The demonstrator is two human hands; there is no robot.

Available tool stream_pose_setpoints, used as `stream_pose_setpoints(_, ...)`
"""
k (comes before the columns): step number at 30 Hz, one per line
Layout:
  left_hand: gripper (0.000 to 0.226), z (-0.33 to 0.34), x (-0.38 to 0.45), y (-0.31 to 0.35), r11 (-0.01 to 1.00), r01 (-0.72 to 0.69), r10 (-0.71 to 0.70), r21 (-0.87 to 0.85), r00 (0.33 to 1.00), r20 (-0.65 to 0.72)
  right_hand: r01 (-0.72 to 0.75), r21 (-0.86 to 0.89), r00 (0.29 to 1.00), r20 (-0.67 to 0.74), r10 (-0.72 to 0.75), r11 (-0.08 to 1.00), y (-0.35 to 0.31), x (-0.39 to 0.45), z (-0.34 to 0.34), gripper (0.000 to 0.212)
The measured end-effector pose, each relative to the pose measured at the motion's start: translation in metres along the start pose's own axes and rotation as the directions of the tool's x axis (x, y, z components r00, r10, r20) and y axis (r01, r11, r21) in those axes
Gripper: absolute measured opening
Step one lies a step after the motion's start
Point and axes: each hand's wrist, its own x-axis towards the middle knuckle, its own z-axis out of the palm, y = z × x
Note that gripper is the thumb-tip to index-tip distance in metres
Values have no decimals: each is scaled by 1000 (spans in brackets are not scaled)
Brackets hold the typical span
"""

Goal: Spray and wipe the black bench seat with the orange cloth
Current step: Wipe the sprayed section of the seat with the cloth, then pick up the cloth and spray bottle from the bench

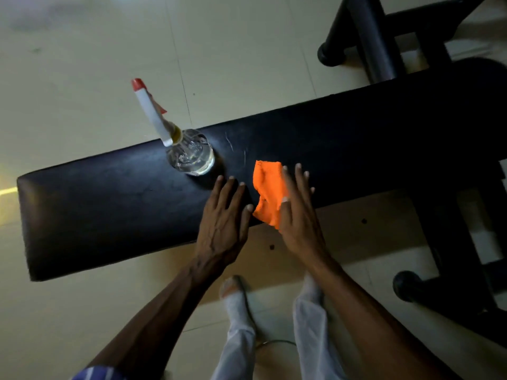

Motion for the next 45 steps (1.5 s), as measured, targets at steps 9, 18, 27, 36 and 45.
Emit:
stream_pose_setpoints(9,46,23,31,69,969,207,-213,-137,977,-30,-166,166,983,-55,177,972,6,16,-68,55)
stream_pose_setpoints(18,25,-30,0,25,765,405,-457,-501,889,22,-150,224,989,20,149,963,-40,48,-50,37)
stream_pose_setpoints(27,40,-102,-40,-92,489,508,-566,-709,803,185,-27,237,976,215,-25,971,-138,79,34,89)
stream_pose_setpoints(36,33,-133,-41,-165,550,457,-396,-699,880,263,1,159,963,-267,42,987,-182,63,89,17)
stream_pose_setpoints(45,25,-124,-67,-128,536,449,-150,-715,884,443,-139,316,803,-519,294,938,-154,-71,61,21)
